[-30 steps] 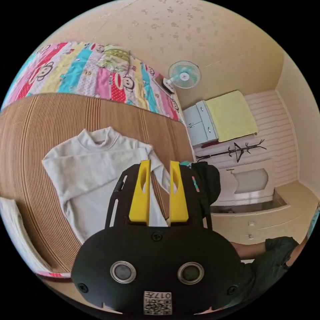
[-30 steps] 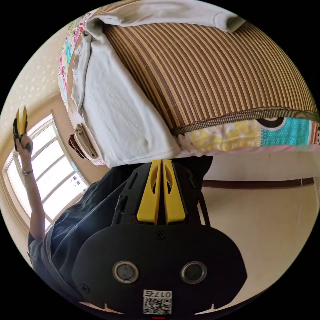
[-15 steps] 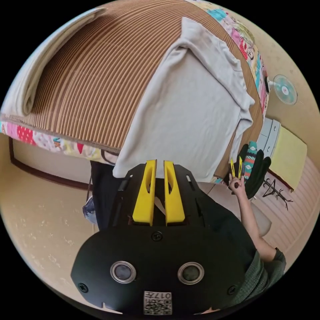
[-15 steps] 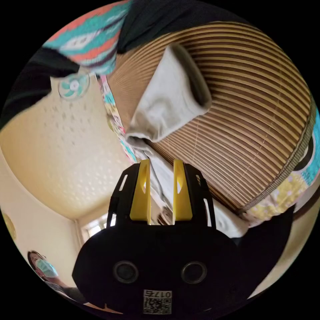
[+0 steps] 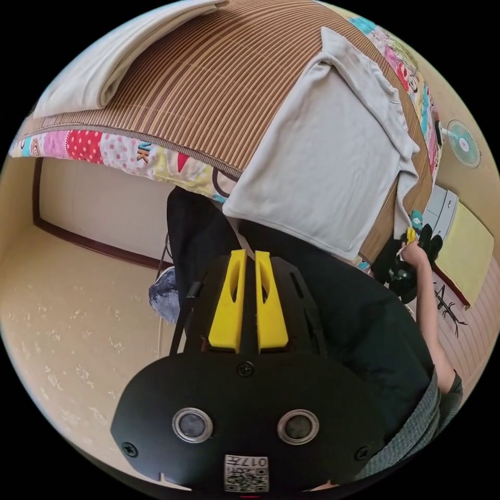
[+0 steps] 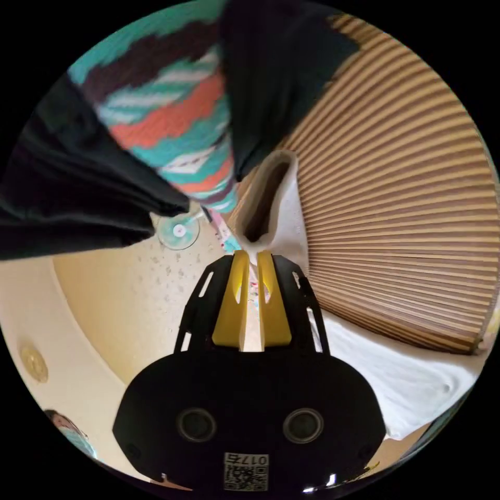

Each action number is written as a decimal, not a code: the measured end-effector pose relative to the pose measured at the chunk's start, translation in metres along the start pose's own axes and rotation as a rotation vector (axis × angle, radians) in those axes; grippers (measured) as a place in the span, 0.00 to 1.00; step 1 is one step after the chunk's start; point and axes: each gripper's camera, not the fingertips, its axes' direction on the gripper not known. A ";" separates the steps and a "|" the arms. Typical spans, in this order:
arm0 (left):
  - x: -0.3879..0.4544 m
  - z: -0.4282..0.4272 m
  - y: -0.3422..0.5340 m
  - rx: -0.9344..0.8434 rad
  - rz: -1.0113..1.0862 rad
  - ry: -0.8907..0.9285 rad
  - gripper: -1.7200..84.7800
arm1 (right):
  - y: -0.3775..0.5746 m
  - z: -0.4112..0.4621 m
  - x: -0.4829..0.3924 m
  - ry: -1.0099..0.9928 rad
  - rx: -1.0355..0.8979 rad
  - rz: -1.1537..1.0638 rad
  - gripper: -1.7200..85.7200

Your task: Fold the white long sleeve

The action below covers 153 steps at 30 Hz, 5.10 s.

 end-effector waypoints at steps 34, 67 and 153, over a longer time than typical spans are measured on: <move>-0.042 -0.021 -0.038 -0.054 0.036 0.009 0.10 | 0.240 0.102 0.171 0.950 -1.289 -0.504 0.16; -0.168 -0.162 -0.108 -0.522 0.492 0.246 0.05 | 0.213 0.009 0.158 1.214 -1.540 -0.404 0.17; -0.113 -0.087 -0.173 0.211 0.062 0.506 0.23 | 0.213 0.358 0.192 1.249 -1.347 -1.270 0.06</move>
